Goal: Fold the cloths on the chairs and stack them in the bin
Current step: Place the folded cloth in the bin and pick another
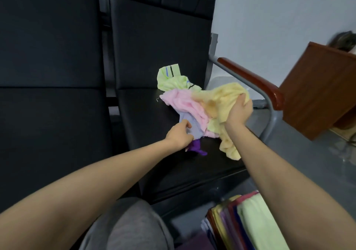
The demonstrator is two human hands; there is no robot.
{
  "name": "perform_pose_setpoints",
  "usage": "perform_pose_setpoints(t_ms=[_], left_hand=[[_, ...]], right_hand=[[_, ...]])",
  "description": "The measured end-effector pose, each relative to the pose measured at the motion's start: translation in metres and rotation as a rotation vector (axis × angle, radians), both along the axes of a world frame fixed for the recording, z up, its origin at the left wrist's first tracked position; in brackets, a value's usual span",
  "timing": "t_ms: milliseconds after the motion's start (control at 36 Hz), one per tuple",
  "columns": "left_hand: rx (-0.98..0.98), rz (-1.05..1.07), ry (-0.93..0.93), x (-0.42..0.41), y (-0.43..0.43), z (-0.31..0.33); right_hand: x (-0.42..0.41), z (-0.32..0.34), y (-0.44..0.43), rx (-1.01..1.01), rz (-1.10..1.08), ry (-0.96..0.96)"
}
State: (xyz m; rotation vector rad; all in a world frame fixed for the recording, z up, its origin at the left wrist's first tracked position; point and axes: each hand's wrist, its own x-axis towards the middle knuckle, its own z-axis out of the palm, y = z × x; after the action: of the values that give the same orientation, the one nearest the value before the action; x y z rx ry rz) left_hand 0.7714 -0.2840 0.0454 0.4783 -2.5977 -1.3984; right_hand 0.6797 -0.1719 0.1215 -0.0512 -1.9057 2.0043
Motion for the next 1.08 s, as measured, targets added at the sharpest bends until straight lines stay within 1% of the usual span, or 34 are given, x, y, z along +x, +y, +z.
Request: perform_pose_setpoints(t_ms=[56,83,194,250,306,361,417,500,528,583,639,667,722,778,833,861,889,917,944,1028,1083], left_hand=[[0.048,0.029,0.078,-0.001,0.000,0.005],[0.087,0.050,0.138,-0.001,0.001,0.009],[0.270,0.148,0.497,0.001,0.000,0.032],[0.289,0.174,0.619,0.005,-0.005,0.048],[0.290,0.112,0.663,0.012,-0.013,0.060],[0.290,0.095,0.606,0.020,-0.023,0.069],[0.271,0.134,0.566,0.028,-0.037,0.076],[0.138,0.106,0.571,0.039,-0.058,0.089],[0.147,0.052,0.538,0.045,-0.064,0.094],[0.300,-0.147,0.415,0.060,-0.075,0.105],[0.494,-0.340,0.345,0.075,-0.088,0.115],[0.595,-0.383,0.335,0.083,-0.094,0.120],[0.751,-0.361,0.330,0.098,-0.111,0.126],[0.717,-0.376,0.246,0.109,-0.127,0.128],[0.540,-0.422,0.033,0.122,-0.141,0.127],[0.429,-0.446,-0.078,0.128,-0.146,0.126],[0.334,-0.449,-0.147,0.134,-0.149,0.126],[0.275,-0.439,-0.150,0.138,-0.152,0.126],[0.257,-0.396,-0.102,0.144,-0.154,0.127],[0.358,-0.274,0.105,0.161,-0.171,0.126],[0.438,-0.203,0.213,0.176,-0.185,0.124]], right_hand=[[-0.002,0.018,-0.009,-0.087,0.096,-0.047],[-0.001,0.026,-0.013,-0.088,0.168,-0.080],[0.009,0.036,-0.029,-0.009,0.640,-0.212],[0.020,0.040,-0.036,0.054,0.817,-0.201],[0.030,0.045,-0.042,0.006,0.908,-0.163],[0.036,0.055,-0.045,-0.106,1.004,-0.143],[0.041,0.065,-0.049,-0.167,1.112,-0.125],[0.051,0.083,-0.057,-0.196,1.276,-0.096],[0.054,0.088,-0.060,-0.175,1.312,-0.078],[0.062,0.097,-0.064,-0.082,1.374,-0.061],[0.070,0.104,-0.069,0.030,1.431,-0.050],[0.074,0.106,-0.071,0.073,1.467,-0.047],[0.083,0.109,-0.080,0.111,1.543,-0.075],[0.092,0.109,-0.088,0.139,1.575,-0.100],[0.099,0.107,-0.096,0.197,1.589,-0.095],[0.102,0.106,-0.101,0.260,1.592,-0.080],[0.105,0.103,-0.106,0.344,1.592,-0.065],[0.108,0.100,-0.110,0.442,1.588,-0.063],[0.111,0.096,-0.114,0.531,1.586,-0.070],[0.117,0.078,-0.121,0.763,1.545,-0.129],[0.125,0.062,-0.123,0.965,1.534,-0.171]])
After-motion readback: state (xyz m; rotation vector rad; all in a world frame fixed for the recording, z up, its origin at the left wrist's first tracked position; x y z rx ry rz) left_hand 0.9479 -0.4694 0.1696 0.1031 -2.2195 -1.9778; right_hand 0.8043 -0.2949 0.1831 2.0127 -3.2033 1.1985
